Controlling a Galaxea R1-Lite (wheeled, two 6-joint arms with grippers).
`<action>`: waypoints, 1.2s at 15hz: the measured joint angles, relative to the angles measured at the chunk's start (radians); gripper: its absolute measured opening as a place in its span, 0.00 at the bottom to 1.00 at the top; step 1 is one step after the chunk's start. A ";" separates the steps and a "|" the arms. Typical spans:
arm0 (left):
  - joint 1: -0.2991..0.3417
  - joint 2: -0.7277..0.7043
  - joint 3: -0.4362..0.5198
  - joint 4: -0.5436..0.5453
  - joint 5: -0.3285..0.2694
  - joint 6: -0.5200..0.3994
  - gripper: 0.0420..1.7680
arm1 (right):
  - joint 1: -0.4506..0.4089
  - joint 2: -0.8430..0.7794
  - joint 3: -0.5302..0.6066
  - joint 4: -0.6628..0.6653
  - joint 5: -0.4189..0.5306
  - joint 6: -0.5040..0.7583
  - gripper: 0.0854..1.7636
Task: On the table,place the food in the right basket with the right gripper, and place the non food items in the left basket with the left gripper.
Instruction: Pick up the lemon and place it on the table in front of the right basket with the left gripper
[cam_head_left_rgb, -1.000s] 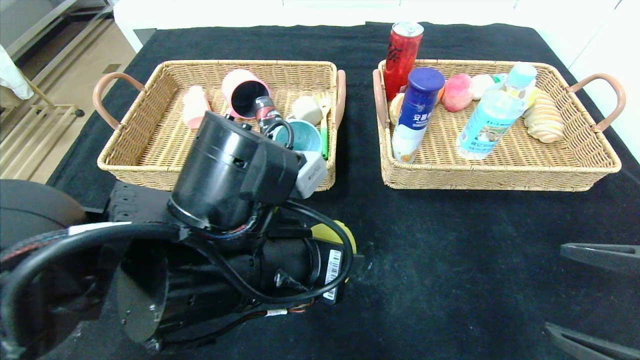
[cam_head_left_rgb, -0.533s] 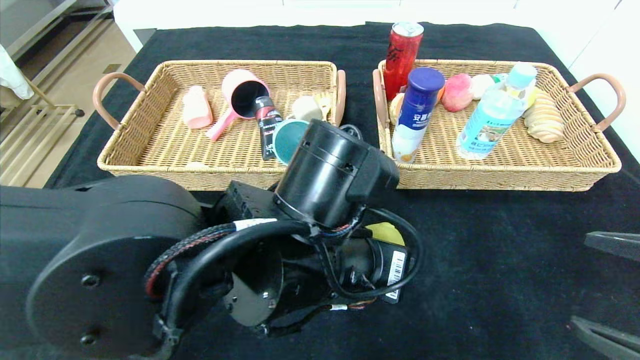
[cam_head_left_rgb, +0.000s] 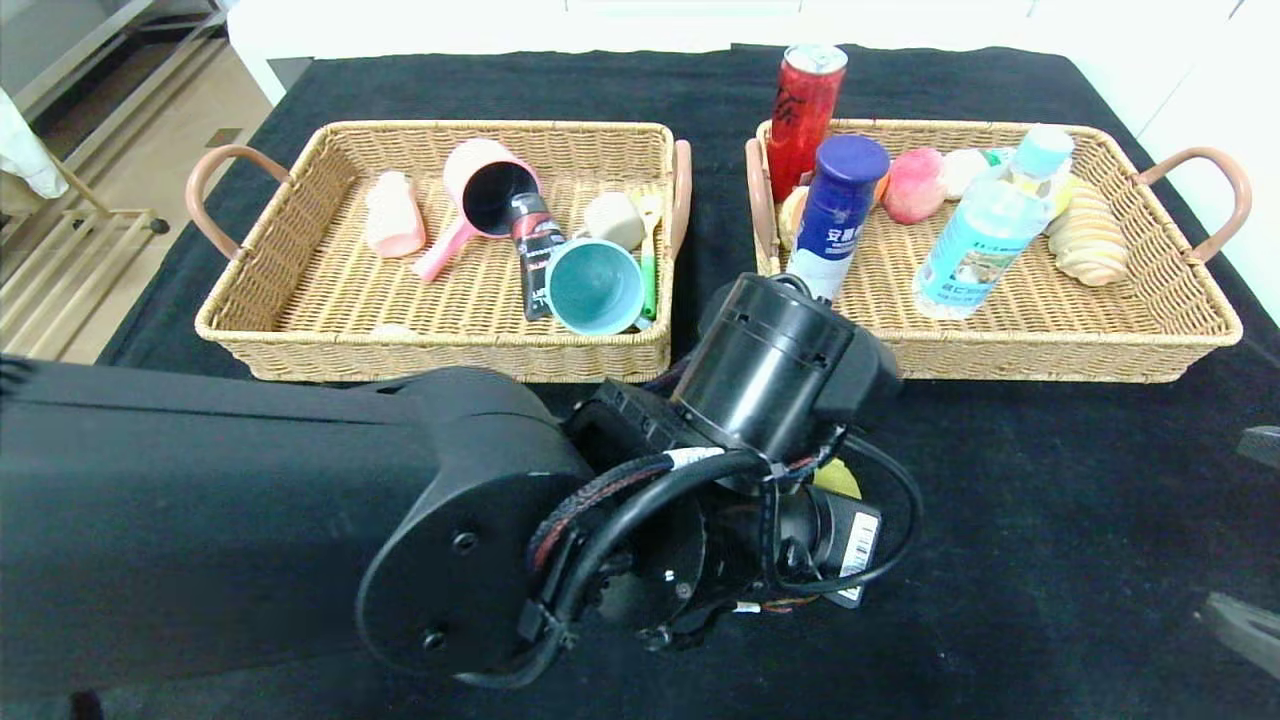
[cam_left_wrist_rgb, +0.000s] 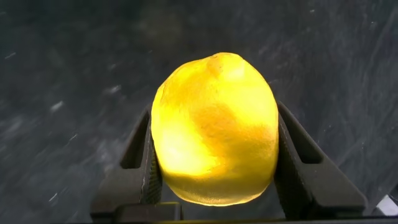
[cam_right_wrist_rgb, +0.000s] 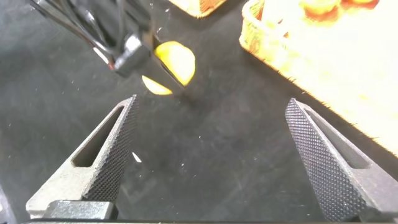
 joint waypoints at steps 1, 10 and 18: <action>0.000 0.016 -0.019 0.001 0.001 0.005 0.56 | 0.000 -0.007 0.000 0.001 0.000 -0.001 0.97; -0.009 0.093 -0.076 0.001 0.003 -0.003 0.56 | -0.004 -0.006 0.000 0.003 0.000 0.000 0.97; -0.009 0.100 -0.070 0.006 -0.006 -0.004 0.56 | -0.014 0.007 0.001 0.003 0.001 0.000 0.97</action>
